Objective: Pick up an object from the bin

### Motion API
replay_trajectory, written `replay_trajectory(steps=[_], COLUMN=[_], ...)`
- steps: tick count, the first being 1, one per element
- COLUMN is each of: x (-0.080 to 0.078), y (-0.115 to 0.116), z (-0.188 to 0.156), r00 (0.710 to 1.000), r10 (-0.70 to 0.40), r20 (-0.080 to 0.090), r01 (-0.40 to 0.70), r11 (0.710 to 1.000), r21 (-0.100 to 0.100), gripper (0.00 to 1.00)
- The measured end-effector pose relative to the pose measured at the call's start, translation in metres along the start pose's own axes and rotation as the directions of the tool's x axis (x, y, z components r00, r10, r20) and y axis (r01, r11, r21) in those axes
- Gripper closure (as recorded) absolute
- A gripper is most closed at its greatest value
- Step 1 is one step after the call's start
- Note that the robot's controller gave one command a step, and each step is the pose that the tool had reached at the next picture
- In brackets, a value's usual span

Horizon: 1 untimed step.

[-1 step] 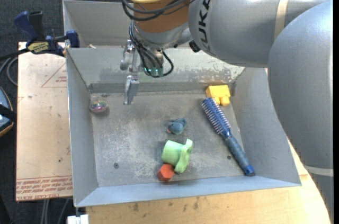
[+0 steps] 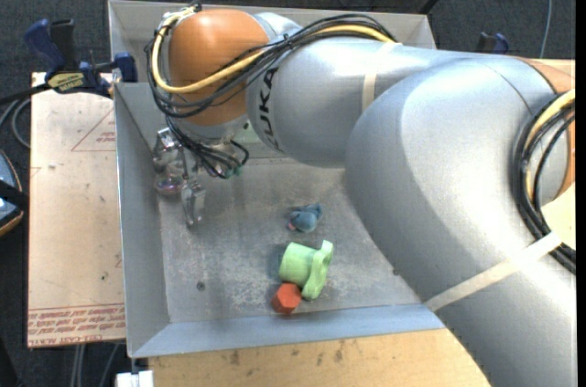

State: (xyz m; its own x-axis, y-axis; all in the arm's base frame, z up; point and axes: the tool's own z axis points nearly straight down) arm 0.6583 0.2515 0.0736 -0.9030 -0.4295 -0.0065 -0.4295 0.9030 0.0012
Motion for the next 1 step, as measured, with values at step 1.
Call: replay_trajectory(steps=[1], x=[0.0101], y=[-0.0198], z=[-0.0290], r00=[1.000], r10=[0.024], r20=[-0.001], r01=[-0.024], r11=[1.000], r21=[0.001], gripper=[0.00])
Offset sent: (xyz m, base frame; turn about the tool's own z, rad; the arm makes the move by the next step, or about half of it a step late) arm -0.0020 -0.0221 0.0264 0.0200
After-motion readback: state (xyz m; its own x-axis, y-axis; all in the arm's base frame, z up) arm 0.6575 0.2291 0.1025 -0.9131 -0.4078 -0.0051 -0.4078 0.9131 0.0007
